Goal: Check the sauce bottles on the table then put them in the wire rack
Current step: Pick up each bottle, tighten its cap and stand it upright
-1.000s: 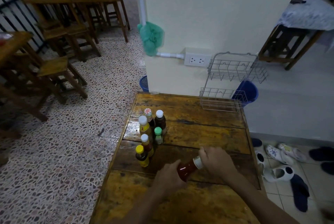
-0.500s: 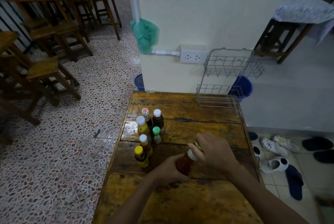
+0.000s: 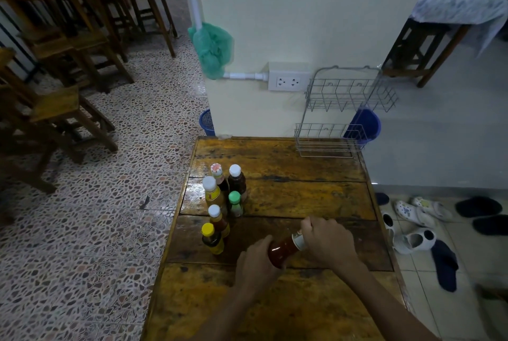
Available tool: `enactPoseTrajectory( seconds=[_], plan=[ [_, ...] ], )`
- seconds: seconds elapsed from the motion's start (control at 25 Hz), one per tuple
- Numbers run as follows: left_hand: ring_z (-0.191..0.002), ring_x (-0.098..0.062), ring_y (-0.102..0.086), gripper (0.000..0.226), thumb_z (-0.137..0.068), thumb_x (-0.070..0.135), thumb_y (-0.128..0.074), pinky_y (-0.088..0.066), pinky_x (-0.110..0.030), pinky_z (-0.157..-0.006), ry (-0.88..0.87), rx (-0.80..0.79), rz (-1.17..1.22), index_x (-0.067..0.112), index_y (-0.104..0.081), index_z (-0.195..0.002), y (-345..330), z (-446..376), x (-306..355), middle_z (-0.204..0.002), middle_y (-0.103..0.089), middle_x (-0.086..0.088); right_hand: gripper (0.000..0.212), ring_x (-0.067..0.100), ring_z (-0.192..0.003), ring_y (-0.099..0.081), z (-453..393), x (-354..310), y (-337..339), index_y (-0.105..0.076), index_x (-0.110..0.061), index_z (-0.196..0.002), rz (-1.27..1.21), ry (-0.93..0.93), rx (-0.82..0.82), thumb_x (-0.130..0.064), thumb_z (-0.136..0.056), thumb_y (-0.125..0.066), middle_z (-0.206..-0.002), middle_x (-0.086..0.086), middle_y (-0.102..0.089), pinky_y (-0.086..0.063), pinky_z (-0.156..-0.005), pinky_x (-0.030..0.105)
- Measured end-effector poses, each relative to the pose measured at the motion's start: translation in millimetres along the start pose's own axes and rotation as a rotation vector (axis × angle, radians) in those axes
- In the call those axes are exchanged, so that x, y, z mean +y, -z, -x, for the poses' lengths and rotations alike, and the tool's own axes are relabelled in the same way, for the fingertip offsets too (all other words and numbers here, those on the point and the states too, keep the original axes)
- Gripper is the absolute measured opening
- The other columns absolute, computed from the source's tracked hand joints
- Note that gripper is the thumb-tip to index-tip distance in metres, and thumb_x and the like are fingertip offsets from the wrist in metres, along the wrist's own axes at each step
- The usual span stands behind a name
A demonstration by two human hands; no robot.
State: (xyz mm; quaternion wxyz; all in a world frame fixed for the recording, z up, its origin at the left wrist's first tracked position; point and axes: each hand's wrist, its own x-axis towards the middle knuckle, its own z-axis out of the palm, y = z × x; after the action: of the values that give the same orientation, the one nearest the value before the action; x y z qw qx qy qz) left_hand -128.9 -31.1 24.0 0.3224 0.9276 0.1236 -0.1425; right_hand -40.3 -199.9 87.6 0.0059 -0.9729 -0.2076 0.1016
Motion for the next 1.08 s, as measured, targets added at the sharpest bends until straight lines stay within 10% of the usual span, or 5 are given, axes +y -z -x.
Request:
enactPoseTrajectory(
  seconds=[0.24, 0.44, 0.84, 1.08],
  plan=[
    [-0.127, -0.015, -0.055, 0.065, -0.084, 0.049, -0.075, -0.044, -0.041, -0.107, -0.029, 0.083, -0.198, 0.033, -0.046, -0.141, -11, -4, -3, -0.138, -0.06, 0.01, 0.024, 0.031, -0.099, -0.063, 7, 3, -6, -0.05, -0.012, -0.121, -0.03, 0.015, -0.201, -0.023, -0.1, -0.05, -0.116, 0.012, -0.062, -0.046, -0.068, 0.033],
    [-0.13, -0.019, -0.051, 0.077, -0.075, 0.061, -0.08, -0.04, -0.05, -0.109, 0.033, 0.032, -0.028, 0.033, -0.05, -0.141, -6, -23, -7, -0.14, -0.056, 0.009, 0.049, 0.012, -0.062, -0.059, -2, -12, 10, -0.059, -0.019, -0.088, -0.439, -0.169, -0.042, -0.067, -0.092, -0.052, -0.076, -0.002, -0.063, -0.047, -0.054, 0.027],
    [-0.107, -0.017, -0.059, 0.061, -0.062, 0.062, -0.085, -0.058, -0.048, -0.085, -0.004, 0.004, 0.377, 0.044, -0.056, -0.113, -33, -55, -27, -0.115, -0.059, 0.013, 0.043, 0.007, -0.068, -0.057, -3, -41, 12, -0.048, -0.029, -0.101, -0.358, 0.009, 0.112, -0.067, -0.086, -0.063, -0.081, -0.013, -0.056, -0.05, -0.054, 0.025],
    [-0.12, -0.011, -0.062, 0.058, -0.082, 0.029, -0.084, -0.056, -0.045, -0.097, 0.009, -0.035, 0.513, 0.035, -0.055, -0.132, -22, -38, -30, -0.13, -0.064, 0.012, 0.045, 0.01, -0.112, -0.052, -10, -31, -5, -0.051, -0.033, -0.128, -0.403, 0.2, 0.003, -0.052, -0.09, -0.066, -0.12, -0.013, -0.056, -0.05, -0.085, 0.028]
  ],
)
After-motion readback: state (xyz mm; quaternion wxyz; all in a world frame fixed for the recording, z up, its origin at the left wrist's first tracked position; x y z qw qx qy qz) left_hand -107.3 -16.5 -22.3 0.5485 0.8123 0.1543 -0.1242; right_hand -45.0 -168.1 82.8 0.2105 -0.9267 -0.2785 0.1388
